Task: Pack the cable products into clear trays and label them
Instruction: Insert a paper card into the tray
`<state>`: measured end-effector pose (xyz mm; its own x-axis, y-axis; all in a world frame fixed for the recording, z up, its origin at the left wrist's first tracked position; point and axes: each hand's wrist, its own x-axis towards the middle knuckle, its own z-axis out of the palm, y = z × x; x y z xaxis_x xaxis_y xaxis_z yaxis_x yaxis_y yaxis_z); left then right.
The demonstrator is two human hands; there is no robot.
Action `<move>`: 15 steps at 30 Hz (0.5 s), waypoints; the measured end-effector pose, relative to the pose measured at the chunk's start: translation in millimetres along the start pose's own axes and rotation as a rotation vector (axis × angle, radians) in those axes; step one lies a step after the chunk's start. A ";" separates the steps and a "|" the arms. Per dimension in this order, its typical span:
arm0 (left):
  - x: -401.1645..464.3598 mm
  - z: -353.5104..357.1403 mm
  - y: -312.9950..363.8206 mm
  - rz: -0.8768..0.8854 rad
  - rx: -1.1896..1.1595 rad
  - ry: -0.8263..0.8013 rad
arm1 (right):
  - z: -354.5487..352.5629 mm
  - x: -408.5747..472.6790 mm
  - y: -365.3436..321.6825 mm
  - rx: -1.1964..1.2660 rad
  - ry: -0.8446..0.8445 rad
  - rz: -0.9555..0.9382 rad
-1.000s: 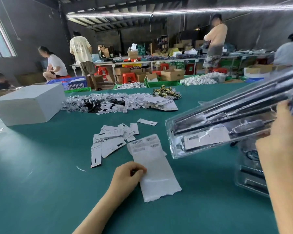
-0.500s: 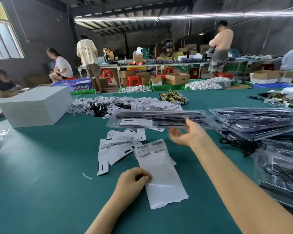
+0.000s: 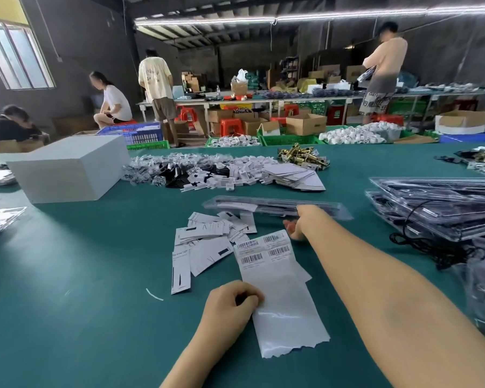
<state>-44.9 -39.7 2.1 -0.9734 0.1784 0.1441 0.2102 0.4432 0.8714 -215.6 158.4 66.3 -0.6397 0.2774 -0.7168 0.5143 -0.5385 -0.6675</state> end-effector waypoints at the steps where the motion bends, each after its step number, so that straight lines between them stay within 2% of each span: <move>1: -0.3 0.0 0.4 -0.002 0.001 -0.001 | -0.9 1.5 1.0 -0.013 0.002 0.008; 3: -0.6 -0.1 0.9 -0.004 0.001 -0.003 | -3.9 0.8 1.2 0.027 -0.043 0.009; 7: -0.6 -1.4 0.6 -0.018 -0.016 0.000 | -13.4 4.9 0.7 0.260 -0.122 0.032; 13: -0.9 -2.0 1.7 -0.022 -0.017 -0.005 | -27.0 -11.5 29.2 0.075 -0.318 -0.071; 15: -0.4 -2.2 2.4 -0.025 -0.016 -0.005 | -35.5 -28.7 43.5 -0.089 -0.320 -0.212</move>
<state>-44.2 -40.7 5.1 -0.9779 0.1714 0.1196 0.1838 0.4334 0.8822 -154.6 155.2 50.6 -0.8756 0.1055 -0.4714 0.3903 -0.4206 -0.8190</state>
